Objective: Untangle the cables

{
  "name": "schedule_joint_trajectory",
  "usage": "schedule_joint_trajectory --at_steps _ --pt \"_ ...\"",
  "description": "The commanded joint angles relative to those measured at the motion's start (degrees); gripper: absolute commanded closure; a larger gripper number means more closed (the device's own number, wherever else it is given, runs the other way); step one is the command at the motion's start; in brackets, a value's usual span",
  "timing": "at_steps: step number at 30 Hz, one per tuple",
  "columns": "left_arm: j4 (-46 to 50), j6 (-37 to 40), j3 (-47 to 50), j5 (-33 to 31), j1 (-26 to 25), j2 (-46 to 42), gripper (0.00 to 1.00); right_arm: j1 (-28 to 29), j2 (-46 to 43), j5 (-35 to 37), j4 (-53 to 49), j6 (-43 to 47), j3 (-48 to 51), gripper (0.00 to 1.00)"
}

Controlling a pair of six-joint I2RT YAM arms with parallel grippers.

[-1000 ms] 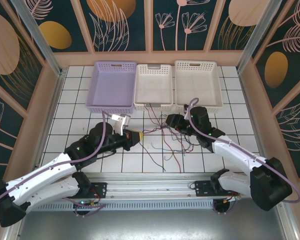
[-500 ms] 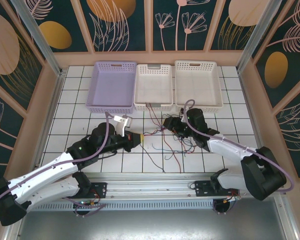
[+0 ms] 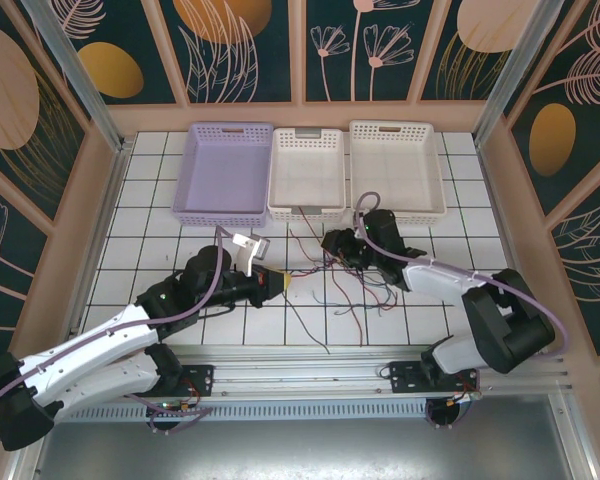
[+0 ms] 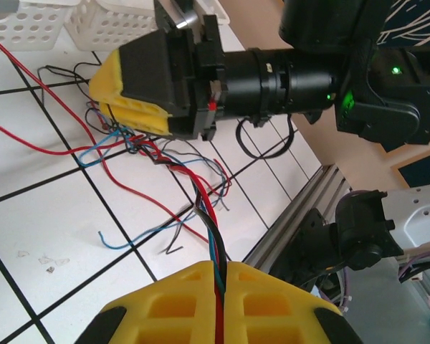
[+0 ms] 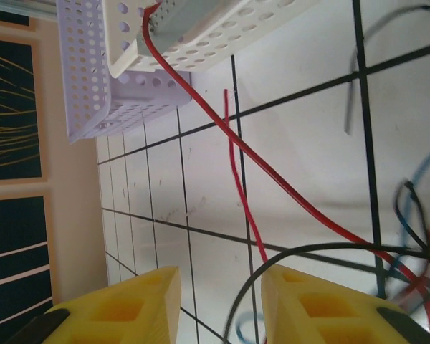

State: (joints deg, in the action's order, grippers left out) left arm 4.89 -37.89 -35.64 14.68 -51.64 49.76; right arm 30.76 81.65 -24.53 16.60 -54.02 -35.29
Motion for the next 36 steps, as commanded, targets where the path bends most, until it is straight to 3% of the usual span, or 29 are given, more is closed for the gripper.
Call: schedule_joint_trajectory --at_steps 1,2,9,15,21,29,36 --pt "-1.90 1.76 0.75 1.84 0.05 -0.48 1.00 1.45 3.57 -0.15 1.85 0.18 -2.99 0.65" --pt "-1.81 1.92 0.63 1.93 0.10 -0.35 1.00 1.74 4.52 -0.51 2.09 0.14 -3.35 0.65" --pt "-0.84 2.47 1.07 1.74 0.06 -1.49 1.00 1.15 1.68 0.76 0.97 0.98 -3.13 0.99" --pt "-0.02 2.81 2.50 2.35 0.05 -1.86 1.00 0.96 -10.18 7.07 -7.82 4.66 -6.12 1.00" --pt "3.60 4.07 2.85 1.23 0.05 -2.12 1.00 -4.06 -19.25 9.80 -20.12 10.58 -15.50 1.00" --pt "8.04 5.01 2.93 -1.67 0.05 -0.73 1.00 -7.92 -23.23 7.57 -27.85 13.85 -24.59 1.00" --pt "11.52 5.02 1.76 -9.21 0.05 2.08 1.00 -9.71 -25.48 8.98 -35.04 17.93 -32.22 1.00"
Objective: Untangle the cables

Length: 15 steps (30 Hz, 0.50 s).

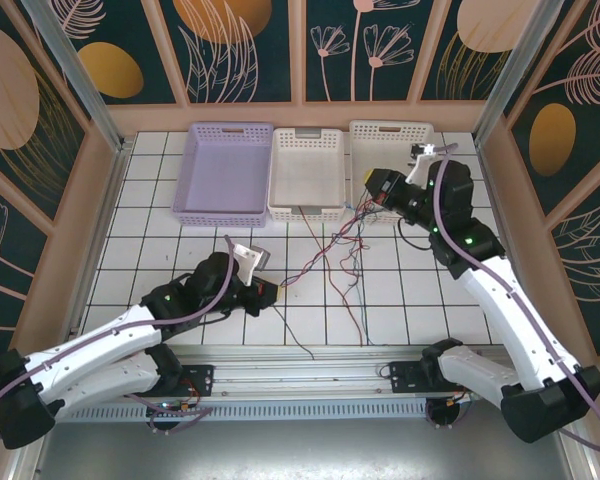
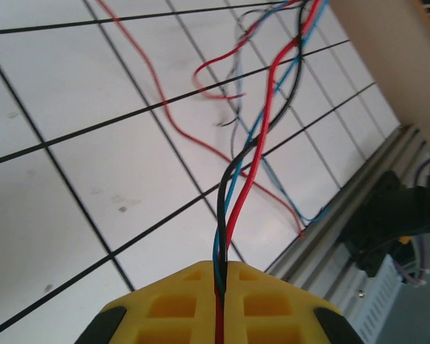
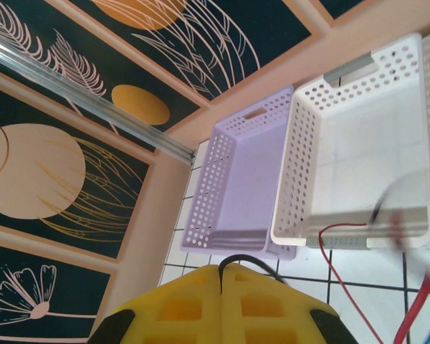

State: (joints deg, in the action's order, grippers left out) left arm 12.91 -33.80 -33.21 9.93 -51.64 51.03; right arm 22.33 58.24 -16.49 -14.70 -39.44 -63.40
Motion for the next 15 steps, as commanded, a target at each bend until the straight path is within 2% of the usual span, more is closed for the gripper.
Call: schedule_joint_trajectory --at_steps 1,6,15 --pt "4.14 0.67 -0.89 -6.14 0.05 1.26 1.00 -2.05 -2.17 0.93 -4.90 3.82 -5.04 1.00" --pt "7.42 -1.31 -1.92 -14.53 0.05 4.04 1.00 -6.26 -3.58 1.19 -8.56 5.01 -10.00 1.00" --pt "5.81 -6.74 1.28 -21.82 0.20 8.41 1.00 -9.51 -0.76 3.19 -14.86 7.91 -24.36 1.00"
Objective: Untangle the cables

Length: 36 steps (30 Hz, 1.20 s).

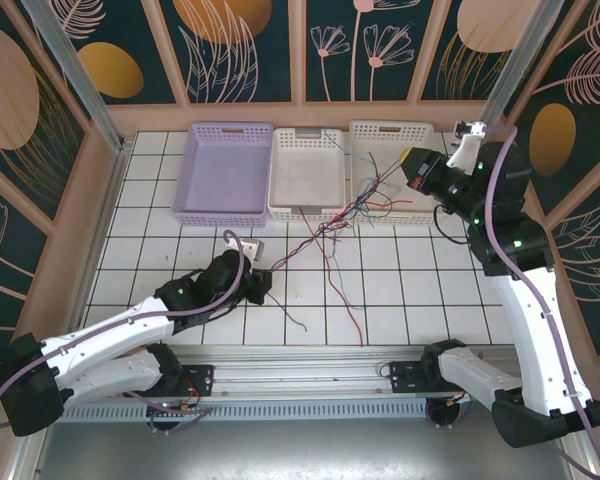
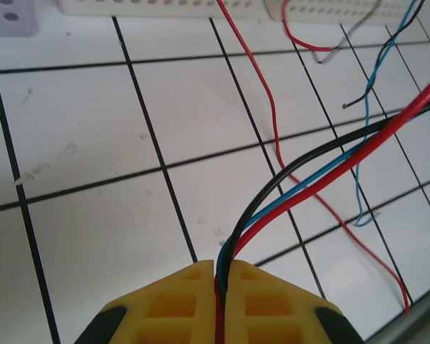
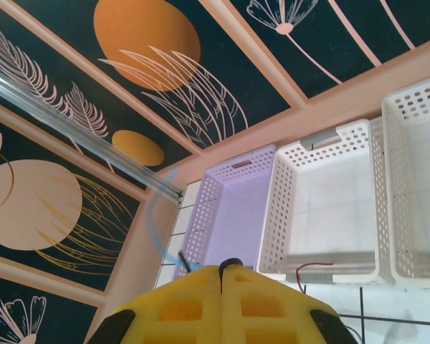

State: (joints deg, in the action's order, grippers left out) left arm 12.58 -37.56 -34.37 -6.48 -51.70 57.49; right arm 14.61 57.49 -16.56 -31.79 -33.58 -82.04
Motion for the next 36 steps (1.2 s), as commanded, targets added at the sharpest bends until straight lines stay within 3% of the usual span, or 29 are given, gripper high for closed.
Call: schedule_joint_trajectory --at_steps 1,6,12,25,36 --pt "5.52 -3.62 3.15 -5.92 0.34 2.30 1.00 -2.00 0.52 3.52 1.41 2.28 -7.53 1.00" --pt "2.71 -5.73 6.41 -6.54 1.96 2.46 1.00 -2.81 1.61 7.10 -1.78 3.02 -13.93 1.00" --pt "-2.21 -6.25 11.48 -3.06 7.04 1.98 1.00 -3.26 1.04 10.59 -4.11 4.03 -18.14 1.00" --pt "-9.14 -8.98 14.40 -2.94 12.66 6.57 1.00 -3.19 1.50 19.26 -9.68 6.50 -29.72 1.00" --pt "-8.89 -8.75 12.37 -2.24 13.38 2.13 1.00 -3.20 4.72 10.23 -10.26 7.05 -29.32 1.00"
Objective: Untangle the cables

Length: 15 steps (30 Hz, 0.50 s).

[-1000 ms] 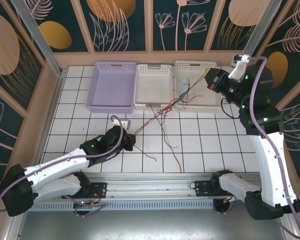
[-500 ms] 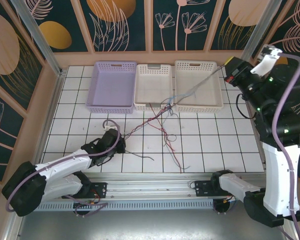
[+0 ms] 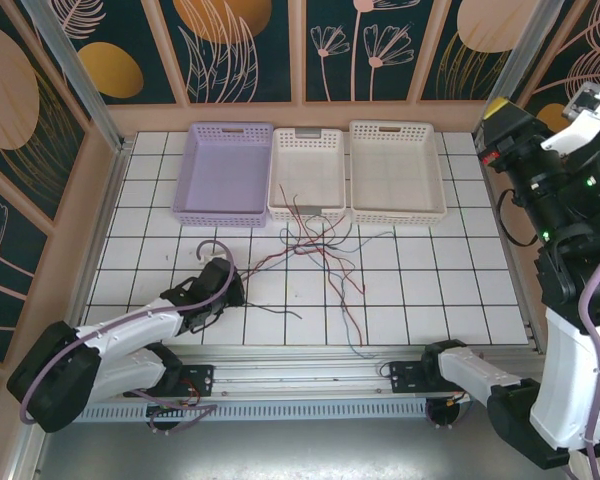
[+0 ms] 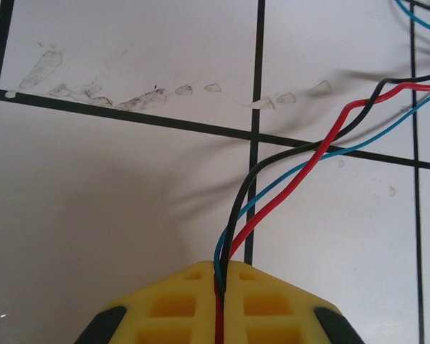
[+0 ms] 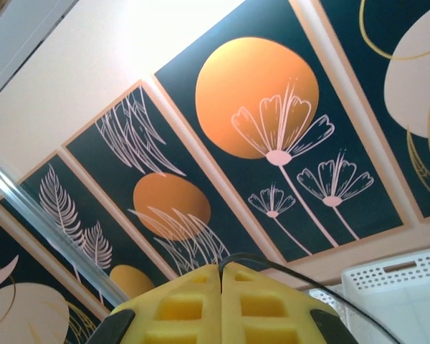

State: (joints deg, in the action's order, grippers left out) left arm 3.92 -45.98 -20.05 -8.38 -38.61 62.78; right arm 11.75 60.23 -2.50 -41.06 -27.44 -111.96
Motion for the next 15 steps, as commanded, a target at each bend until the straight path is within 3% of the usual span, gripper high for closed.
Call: schedule_joint_trajectory --at_steps 1,15 --pt "0.50 -0.13 -2.29 -0.19 0.33 -4.48 1.00 -0.37 1.99 -4.16 -0.17 0.88 1.60 1.00" --pt "10.75 2.19 -7.39 1.91 0.33 -16.20 1.00 -0.35 8.63 -13.02 8.47 -0.12 9.58 1.00"
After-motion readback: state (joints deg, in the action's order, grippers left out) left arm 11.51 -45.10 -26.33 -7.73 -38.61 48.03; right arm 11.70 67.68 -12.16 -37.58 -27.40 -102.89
